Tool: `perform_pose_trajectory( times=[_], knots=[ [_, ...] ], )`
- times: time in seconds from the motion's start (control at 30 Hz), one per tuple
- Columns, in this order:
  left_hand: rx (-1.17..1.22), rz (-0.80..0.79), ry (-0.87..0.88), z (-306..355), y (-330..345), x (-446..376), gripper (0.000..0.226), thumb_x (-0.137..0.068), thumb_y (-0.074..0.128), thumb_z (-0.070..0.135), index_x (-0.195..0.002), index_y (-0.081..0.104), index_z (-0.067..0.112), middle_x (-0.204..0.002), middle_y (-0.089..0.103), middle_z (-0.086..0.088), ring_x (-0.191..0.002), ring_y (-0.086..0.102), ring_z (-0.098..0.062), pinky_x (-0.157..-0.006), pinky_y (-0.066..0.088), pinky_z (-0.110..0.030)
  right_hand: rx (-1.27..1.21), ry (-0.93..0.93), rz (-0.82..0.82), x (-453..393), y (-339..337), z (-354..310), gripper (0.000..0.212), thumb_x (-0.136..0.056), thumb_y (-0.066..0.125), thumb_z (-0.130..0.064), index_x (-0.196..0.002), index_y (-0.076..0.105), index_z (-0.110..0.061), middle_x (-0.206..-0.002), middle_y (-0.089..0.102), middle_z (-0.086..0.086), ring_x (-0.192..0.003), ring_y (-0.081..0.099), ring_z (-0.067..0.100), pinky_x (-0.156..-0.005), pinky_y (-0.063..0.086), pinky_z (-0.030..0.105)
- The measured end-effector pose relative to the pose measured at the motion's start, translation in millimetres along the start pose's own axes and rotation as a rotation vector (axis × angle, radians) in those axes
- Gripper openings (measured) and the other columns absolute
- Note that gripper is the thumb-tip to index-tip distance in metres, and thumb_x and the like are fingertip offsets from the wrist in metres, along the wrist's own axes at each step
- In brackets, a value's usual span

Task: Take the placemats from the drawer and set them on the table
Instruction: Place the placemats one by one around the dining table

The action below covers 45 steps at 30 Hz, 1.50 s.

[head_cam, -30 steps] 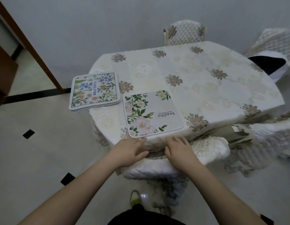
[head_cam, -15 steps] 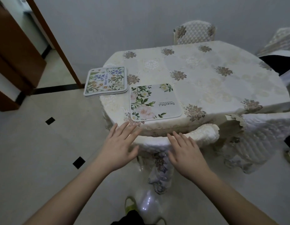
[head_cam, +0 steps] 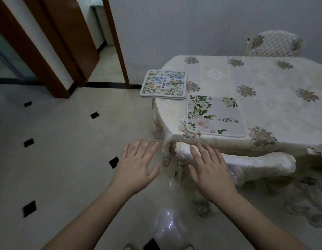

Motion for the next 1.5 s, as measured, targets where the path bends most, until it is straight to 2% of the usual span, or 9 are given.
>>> perform_pose_trajectory(
  times=[0.23,0.53,0.73,0.93,1.1,1.2,1.4,1.5],
  knots=[
    [-0.004,0.012,-0.048,-97.4,10.7,53.9,0.056,-0.097,0.032,0.048,-0.144,0.051,0.024,-0.153,0.046,-0.005,-0.142,0.042,-0.029,-0.114,0.019,-0.046,-0.019,-0.053,-0.017,-16.7,18.9,-102.5,0.059,-0.088,0.037,-0.041,-0.137,0.055,-0.013,-0.138,0.056,0.012,-0.128,0.052,0.032,-0.108,0.025,0.046],
    [-0.023,0.001,-0.084,-232.7,7.2,125.3,0.062,-0.092,0.041,0.048,-0.148,0.047,0.021,-0.152,0.046,-0.009,-0.141,0.042,-0.03,-0.114,0.024,-0.048,-0.023,-0.162,-0.06,-41.1,42.7,-265.8,0.059,-0.087,0.037,-0.041,-0.138,0.053,-0.014,-0.139,0.055,0.01,-0.129,0.052,0.03,-0.109,0.027,0.043],
    [-0.035,-0.034,-0.126,-283.3,10.4,147.4,0.063,-0.093,0.039,0.05,-0.147,0.048,0.02,-0.15,0.048,-0.01,-0.139,0.045,-0.031,-0.112,0.027,-0.05,-0.014,-0.24,-0.03,-58.4,42.3,-328.0,0.058,-0.089,0.037,-0.039,-0.138,0.052,-0.013,-0.139,0.055,0.011,-0.128,0.052,0.031,-0.108,0.025,0.042],
    [0.045,-0.006,-0.237,-302.3,10.1,139.8,0.06,-0.099,0.03,0.051,-0.15,0.044,0.023,-0.153,0.045,-0.007,-0.142,0.04,-0.032,-0.114,0.024,-0.047,0.003,-0.265,-0.04,-77.9,48.3,-340.2,0.058,-0.09,0.036,-0.039,-0.142,0.048,-0.016,-0.143,0.052,0.008,-0.131,0.048,0.029,-0.112,0.026,0.043],
    [0.096,-0.002,-0.327,-313.3,8.9,106.1,0.061,-0.1,0.022,0.053,-0.153,0.036,0.027,-0.158,0.039,-0.004,-0.146,0.035,-0.029,-0.115,0.015,-0.043,0.018,-0.224,-0.054,-106.3,53.6,-330.1,0.058,-0.091,0.036,-0.04,-0.142,0.048,-0.016,-0.143,0.051,0.009,-0.132,0.048,0.029,-0.111,0.024,0.043],
    [0.104,-0.004,-0.324,-316.9,14.0,74.8,0.06,-0.1,0.021,0.054,-0.154,0.032,0.03,-0.16,0.035,-0.003,-0.148,0.031,-0.027,-0.117,0.012,-0.042,0.003,-0.209,-0.06,-128.6,59.8,-320.3,0.057,-0.092,0.036,-0.04,-0.143,0.047,-0.016,-0.144,0.05,0.008,-0.132,0.047,0.029,-0.111,0.023,0.043],
    [0.065,-0.041,-0.293,-321.6,25.5,-8.5,0.059,-0.1,0.022,0.052,-0.154,0.033,0.031,-0.159,0.037,-0.002,-0.147,0.032,-0.027,-0.118,0.021,-0.045,-0.011,-0.168,-0.052,-195.6,73.3,-288.6,0.059,-0.092,0.038,-0.039,-0.146,0.043,-0.017,-0.15,0.044,0.008,-0.139,0.038,0.03,-0.114,0.022,0.049],
    [0.026,-0.053,-0.28,-326.2,25.4,-48.2,0.057,-0.101,0.023,0.052,-0.153,0.035,0.031,-0.157,0.04,-0.003,-0.146,0.036,-0.027,-0.117,0.017,-0.042,-0.034,-0.139,-0.038,-230.9,73.7,-272.4,0.059,-0.092,0.037,-0.038,-0.146,0.043,-0.016,-0.151,0.042,0.009,-0.14,0.037,0.031,-0.114,0.023,0.052]
  ],
)
Point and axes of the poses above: each hand's wrist, its own x-axis away from the middle knuckle, its own y-axis out of the palm, z = x × y, the point moved 2 cm from there along -x, towards the middle knuckle
